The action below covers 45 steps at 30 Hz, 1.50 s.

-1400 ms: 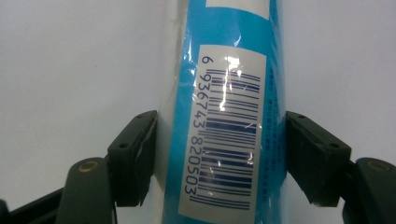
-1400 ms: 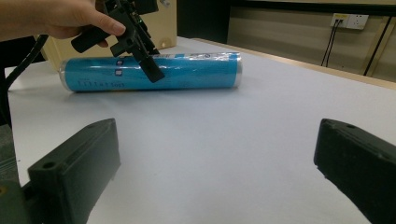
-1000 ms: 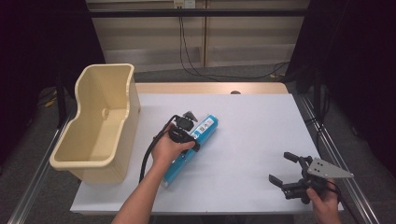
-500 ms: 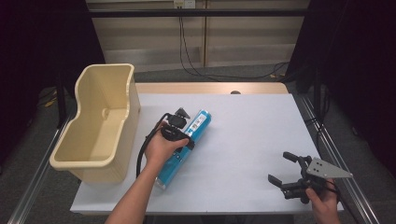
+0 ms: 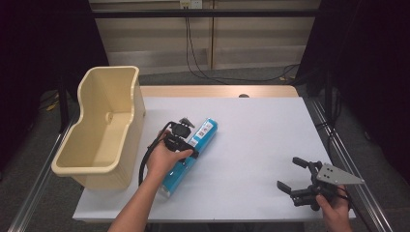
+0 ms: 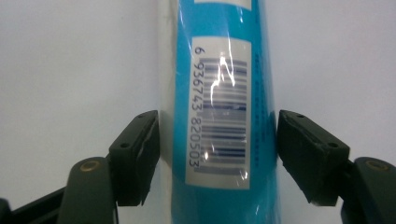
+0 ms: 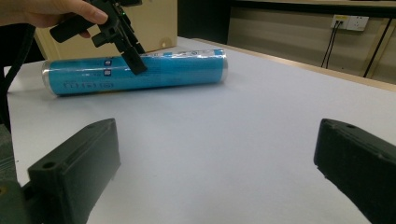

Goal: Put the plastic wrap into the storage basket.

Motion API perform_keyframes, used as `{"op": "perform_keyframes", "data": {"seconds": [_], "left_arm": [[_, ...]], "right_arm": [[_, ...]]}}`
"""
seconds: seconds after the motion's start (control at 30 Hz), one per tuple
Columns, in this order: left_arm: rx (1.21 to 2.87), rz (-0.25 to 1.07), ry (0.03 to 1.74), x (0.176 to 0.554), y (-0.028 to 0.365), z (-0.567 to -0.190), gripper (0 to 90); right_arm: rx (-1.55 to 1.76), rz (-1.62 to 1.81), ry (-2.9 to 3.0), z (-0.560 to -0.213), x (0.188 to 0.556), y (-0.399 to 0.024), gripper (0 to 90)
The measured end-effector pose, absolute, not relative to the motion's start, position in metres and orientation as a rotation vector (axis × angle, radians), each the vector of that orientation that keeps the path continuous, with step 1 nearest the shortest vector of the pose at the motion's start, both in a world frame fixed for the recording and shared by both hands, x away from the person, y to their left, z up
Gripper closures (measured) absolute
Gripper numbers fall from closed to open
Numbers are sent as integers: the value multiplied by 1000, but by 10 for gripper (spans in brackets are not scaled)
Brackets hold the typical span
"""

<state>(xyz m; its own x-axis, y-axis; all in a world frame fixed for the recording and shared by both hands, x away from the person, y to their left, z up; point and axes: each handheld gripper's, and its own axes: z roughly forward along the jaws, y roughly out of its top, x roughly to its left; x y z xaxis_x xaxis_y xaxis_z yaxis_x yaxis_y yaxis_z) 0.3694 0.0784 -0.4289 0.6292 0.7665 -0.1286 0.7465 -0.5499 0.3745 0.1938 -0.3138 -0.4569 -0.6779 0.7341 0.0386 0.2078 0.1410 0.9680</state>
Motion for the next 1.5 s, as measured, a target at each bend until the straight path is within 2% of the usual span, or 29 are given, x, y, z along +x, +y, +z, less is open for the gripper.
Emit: {"op": "perform_keyframes", "data": {"seconds": [0.1,0.2,0.33,0.47,0.57,0.87,1.5], "left_arm": [[2490,61,1203,368,78,-439,275],[2481,44,1226,369,77,-444,309],[2467,12,1243,372,79,-444,314],[2457,43,1262,368,77,-444,322],[2466,-6,1300,370,76,-440,323],[2444,-28,1329,372,84,-412,323],[2386,14,1403,369,110,-346,323]], "right_arm": [[898,1557,1978,-457,194,-312,0],[896,1562,1977,-456,194,-312,0],[901,1557,1978,-457,195,-313,0],[898,1559,1977,-457,195,-313,0],[896,1556,1981,-457,195,-312,0],[905,1558,1972,-457,195,-315,0],[903,1564,1967,-456,195,-314,0]]}}
